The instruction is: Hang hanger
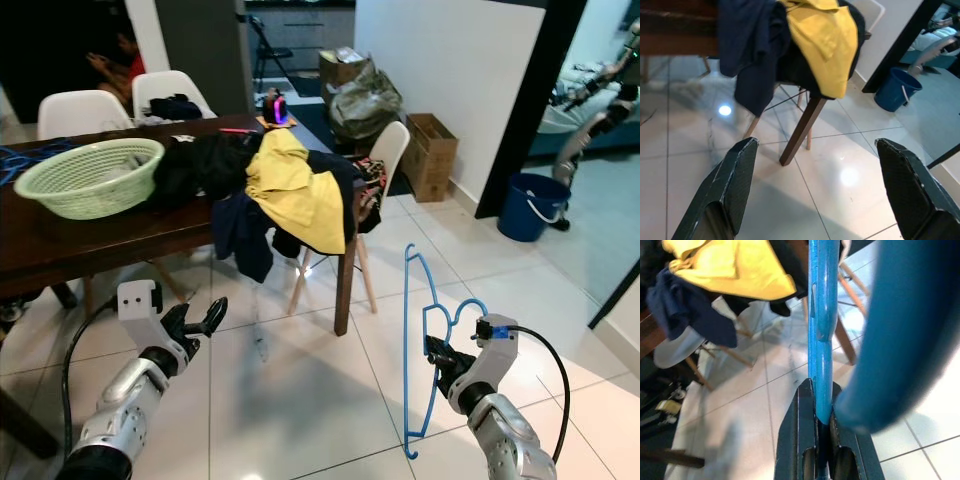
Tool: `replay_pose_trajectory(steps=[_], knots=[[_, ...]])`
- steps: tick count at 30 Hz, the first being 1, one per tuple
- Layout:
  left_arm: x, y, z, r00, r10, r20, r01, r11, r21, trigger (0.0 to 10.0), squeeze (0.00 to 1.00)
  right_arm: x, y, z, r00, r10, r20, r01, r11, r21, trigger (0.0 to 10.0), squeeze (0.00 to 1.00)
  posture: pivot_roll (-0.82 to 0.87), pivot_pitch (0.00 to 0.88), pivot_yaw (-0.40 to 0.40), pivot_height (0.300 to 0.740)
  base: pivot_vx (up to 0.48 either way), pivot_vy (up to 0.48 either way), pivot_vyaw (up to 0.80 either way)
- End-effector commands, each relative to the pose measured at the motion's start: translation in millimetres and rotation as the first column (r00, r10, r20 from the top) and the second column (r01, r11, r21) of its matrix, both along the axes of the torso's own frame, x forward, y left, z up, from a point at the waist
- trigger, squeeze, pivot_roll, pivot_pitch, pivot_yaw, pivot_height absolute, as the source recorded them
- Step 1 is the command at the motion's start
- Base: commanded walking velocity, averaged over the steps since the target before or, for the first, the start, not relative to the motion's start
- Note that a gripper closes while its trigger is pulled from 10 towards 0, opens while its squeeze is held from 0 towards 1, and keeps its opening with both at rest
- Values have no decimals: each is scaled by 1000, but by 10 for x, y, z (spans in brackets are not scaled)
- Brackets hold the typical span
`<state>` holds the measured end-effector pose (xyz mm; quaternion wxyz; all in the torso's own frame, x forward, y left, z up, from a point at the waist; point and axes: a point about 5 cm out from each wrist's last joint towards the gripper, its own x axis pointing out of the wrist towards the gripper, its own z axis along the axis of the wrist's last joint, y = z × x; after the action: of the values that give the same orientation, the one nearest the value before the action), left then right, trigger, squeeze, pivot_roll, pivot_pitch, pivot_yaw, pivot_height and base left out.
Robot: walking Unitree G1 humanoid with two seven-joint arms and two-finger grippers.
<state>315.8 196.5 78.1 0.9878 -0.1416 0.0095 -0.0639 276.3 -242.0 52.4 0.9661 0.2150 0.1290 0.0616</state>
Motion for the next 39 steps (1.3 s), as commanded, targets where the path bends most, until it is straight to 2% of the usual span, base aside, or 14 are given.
replay_pose_trajectory(steps=[1, 13, 18, 39], knots=[[-4, 29, 30, 1000, 6, 5, -6, 1000, 8, 10000, 0, 23, 9, 49, 1000, 0, 16, 0, 1000, 3, 10000, 0, -22, 0, -22, 740, 292, 0, 0], [28, -27, 119, 999, -11, 30, 10, 1000, 19, 10000, 0, 52, 42, 85, 1000, 7, 26, -8, 1000, 12, 10000, 0, -20, 0, -25, 740, 302, 0, 0], [81, -90, 282, 996, -23, 84, 21, 999, 25, 10000, 0, 72, 62, 93, 1000, 12, 28, -13, 1000, 11, 10000, 0, -18, 0, -28, 740, 322, 0, 0], [103, -225, 424, 991, -48, 123, 46, 999, 14, 10000, 0, 89, 109, 105, 999, 18, 32, -18, 1000, 17, 10000, 0, -16, 0, -27, 740, 352, 0, 0]])
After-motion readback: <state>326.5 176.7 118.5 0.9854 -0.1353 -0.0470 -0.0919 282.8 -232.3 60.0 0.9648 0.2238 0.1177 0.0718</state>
